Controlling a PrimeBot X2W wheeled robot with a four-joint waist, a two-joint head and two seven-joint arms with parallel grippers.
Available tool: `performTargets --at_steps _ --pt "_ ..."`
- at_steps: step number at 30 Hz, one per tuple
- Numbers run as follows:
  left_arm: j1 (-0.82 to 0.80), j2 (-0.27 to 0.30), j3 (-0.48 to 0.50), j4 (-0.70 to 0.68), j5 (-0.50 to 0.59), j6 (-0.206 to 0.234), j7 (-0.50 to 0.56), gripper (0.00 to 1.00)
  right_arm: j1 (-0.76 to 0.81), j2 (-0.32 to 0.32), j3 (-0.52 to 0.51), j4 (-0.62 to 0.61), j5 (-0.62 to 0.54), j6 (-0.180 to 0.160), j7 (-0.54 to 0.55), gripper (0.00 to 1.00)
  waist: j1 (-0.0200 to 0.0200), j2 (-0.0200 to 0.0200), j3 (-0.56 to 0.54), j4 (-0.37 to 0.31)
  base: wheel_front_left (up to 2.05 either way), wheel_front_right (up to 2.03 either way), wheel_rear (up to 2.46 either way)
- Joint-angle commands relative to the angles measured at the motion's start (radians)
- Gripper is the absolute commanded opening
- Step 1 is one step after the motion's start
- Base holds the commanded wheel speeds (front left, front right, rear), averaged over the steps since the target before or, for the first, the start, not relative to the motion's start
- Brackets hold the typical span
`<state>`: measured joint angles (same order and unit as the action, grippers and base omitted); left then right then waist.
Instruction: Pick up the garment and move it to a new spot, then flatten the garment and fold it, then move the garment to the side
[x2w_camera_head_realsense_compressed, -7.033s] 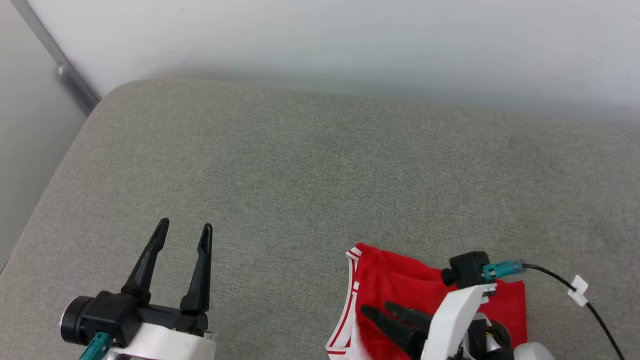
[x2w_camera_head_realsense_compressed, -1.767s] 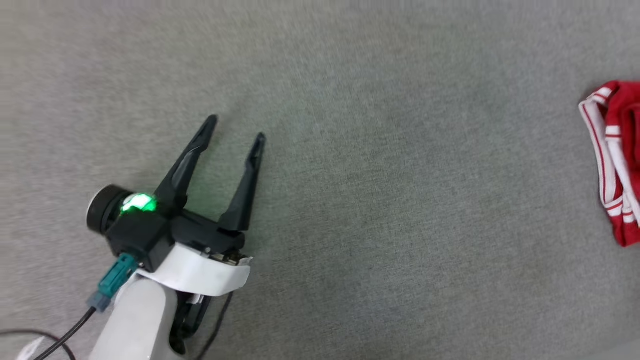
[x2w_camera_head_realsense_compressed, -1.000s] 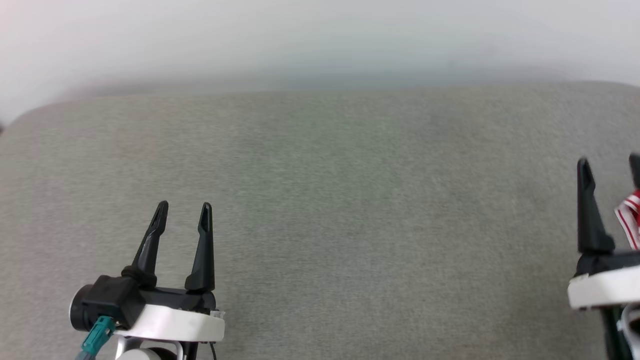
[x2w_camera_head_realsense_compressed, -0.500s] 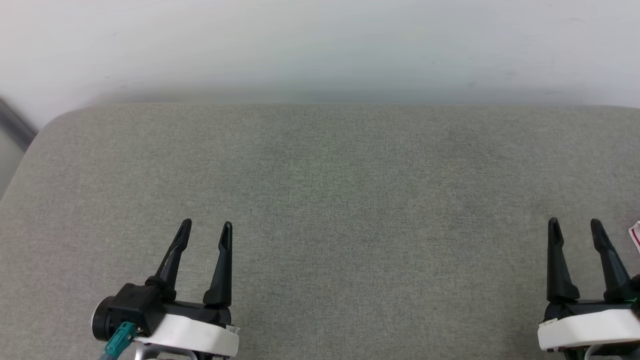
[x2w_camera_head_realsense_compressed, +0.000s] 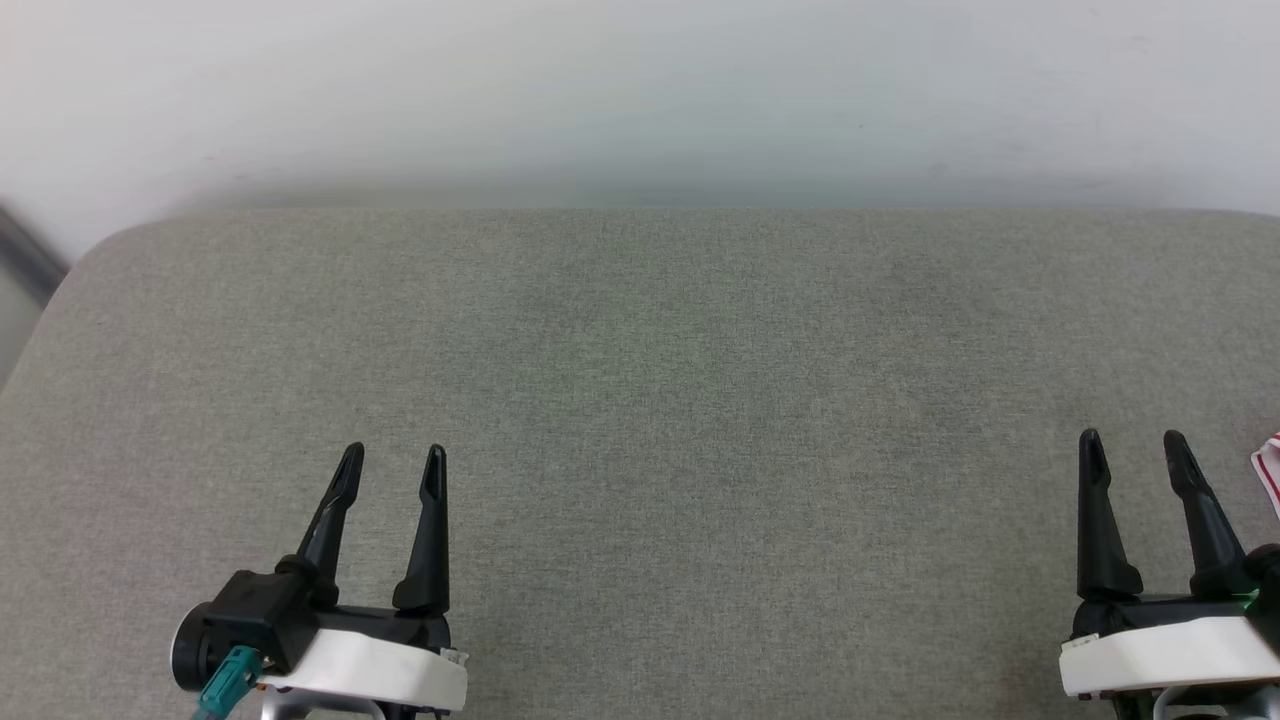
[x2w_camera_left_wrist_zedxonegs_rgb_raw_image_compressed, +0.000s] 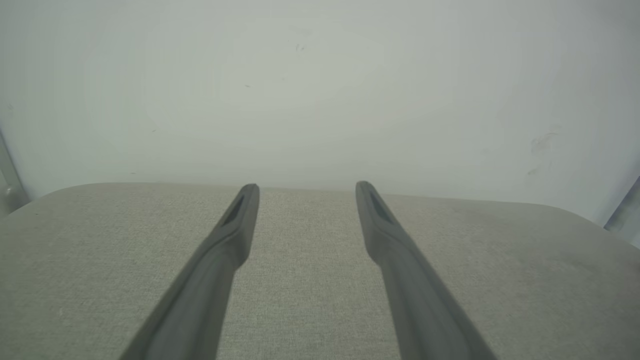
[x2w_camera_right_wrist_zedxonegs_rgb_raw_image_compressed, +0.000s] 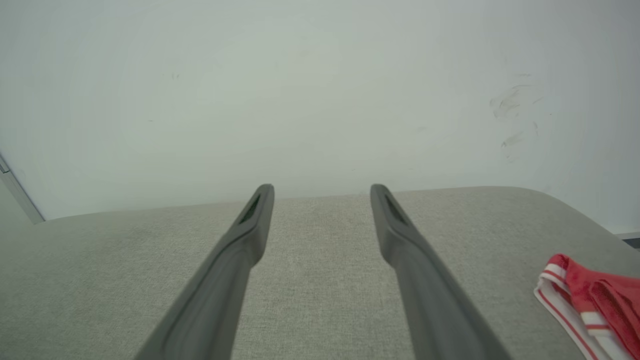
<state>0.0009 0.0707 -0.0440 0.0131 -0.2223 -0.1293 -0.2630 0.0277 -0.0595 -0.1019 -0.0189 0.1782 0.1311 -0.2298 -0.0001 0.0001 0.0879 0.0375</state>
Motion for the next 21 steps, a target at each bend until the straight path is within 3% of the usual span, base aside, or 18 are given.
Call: performTargets --at_steps 1,19,20,21 --pt "0.004 -0.003 0.003 0.003 0.007 -0.001 -0.002 1.0 -0.007 0.005 0.001 -0.004 0.004 -0.001 -0.005 1.0 0.0001 -0.0001 0.0 0.0 0.0 0.0 0.0" --pt "0.0 -0.008 0.012 0.009 0.002 -0.001 -0.002 1.0 0.006 0.007 0.012 -0.021 -0.004 -0.001 0.008 1.0 0.0001 -0.0001 -0.005 0.003 0.0 0.0 0.0" --pt "0.0 -0.009 0.01 0.012 -0.002 0.0 0.0 0.0 0.001 0.003 0.011 -0.012 0.002 0.0 0.008 0.0 0.0001 -0.0001 -0.005 0.003 0.0 0.0 0.0" --pt "0.002 -0.01 0.009 0.02 -0.004 0.0 0.0 0.0 0.003 0.003 0.013 -0.004 0.004 0.0 0.009 0.0 0.0001 -0.0001 -0.005 0.003 0.0 0.0 0.0"
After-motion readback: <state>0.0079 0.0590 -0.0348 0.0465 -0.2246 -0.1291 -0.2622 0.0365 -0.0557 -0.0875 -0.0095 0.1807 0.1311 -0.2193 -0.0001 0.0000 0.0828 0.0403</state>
